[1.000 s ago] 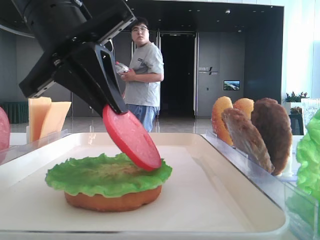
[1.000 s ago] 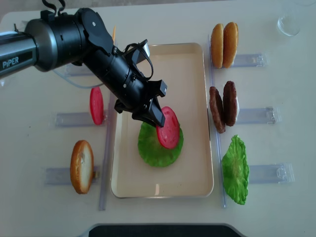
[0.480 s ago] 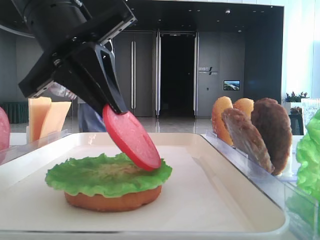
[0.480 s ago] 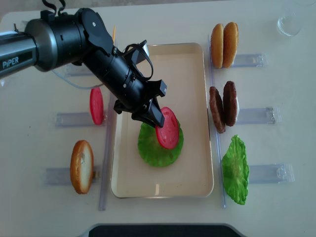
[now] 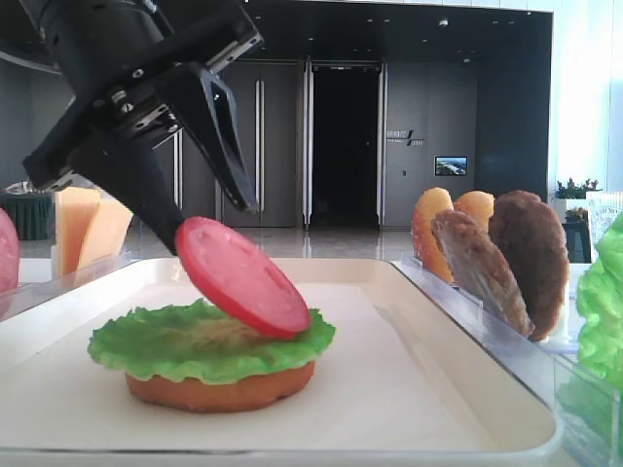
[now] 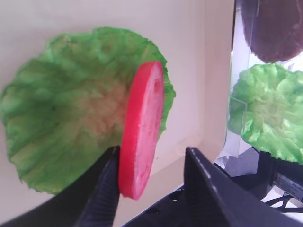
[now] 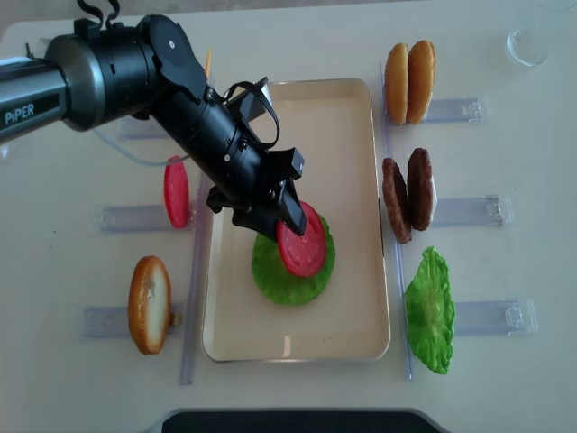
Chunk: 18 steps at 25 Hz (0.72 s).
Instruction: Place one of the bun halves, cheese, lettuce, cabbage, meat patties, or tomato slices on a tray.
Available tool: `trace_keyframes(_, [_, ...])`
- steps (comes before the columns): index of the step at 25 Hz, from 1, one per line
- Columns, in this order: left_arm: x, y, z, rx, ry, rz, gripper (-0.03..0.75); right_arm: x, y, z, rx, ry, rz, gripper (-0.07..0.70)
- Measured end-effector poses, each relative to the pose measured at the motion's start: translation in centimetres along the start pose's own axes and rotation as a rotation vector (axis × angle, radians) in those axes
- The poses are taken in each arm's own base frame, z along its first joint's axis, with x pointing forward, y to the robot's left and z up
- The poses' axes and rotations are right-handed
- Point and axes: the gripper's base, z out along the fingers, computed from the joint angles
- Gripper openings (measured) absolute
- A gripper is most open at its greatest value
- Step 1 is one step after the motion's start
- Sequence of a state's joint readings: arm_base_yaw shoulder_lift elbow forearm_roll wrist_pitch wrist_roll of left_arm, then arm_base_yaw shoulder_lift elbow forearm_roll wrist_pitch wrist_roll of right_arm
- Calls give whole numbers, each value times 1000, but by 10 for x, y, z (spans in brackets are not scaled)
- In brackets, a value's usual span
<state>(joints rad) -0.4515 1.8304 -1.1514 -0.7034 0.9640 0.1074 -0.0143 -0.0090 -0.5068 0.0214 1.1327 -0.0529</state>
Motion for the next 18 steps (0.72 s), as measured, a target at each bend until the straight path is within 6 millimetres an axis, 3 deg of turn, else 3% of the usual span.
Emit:
trace_keyframes(11, [7,13,-1,-147,70,-86,354,0,0,0,0,0,0,580])
trace_keyframes(18, [11,14,-2,-159,110,-98,432,0,0,0,0,0,0,580])
